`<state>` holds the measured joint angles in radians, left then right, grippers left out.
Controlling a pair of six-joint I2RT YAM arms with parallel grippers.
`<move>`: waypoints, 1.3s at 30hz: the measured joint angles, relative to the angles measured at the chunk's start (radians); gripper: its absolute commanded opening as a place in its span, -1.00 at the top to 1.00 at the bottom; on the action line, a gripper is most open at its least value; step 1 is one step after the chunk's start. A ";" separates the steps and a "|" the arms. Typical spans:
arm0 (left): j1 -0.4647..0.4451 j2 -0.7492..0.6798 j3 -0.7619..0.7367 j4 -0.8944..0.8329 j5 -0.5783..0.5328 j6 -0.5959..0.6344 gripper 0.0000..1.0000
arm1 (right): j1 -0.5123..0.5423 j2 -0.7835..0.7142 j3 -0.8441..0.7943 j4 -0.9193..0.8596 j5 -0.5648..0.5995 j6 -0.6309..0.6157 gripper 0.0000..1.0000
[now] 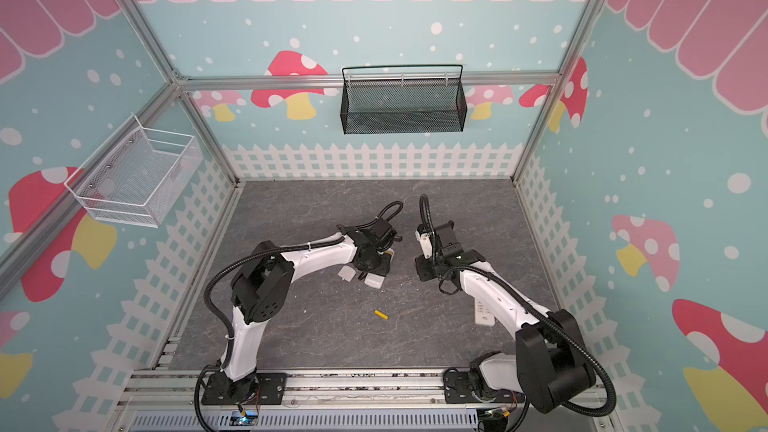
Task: Unload the batteries from the remote control
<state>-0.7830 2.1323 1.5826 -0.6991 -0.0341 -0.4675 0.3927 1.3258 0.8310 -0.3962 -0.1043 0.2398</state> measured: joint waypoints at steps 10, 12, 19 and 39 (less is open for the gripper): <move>-0.003 0.002 0.002 -0.005 -0.007 -0.031 -0.69 | 0.000 0.087 -0.021 0.111 -0.065 0.058 1.00; 0.005 -0.003 0.002 -0.010 -0.006 -0.022 -0.75 | 0.000 0.119 -0.021 0.136 -0.079 0.071 1.00; 0.119 -0.134 0.002 -0.014 0.040 0.058 -0.88 | 0.002 0.228 0.033 0.205 -0.126 0.095 1.00; 0.512 -0.353 -0.058 -0.037 0.623 1.184 -0.79 | 0.100 0.517 0.347 0.211 -0.248 -0.097 1.00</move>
<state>-0.2707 1.7794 1.5249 -0.7357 0.5884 0.7166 0.4923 1.8427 1.1778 -0.1852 -0.3519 0.1432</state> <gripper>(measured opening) 0.899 0.164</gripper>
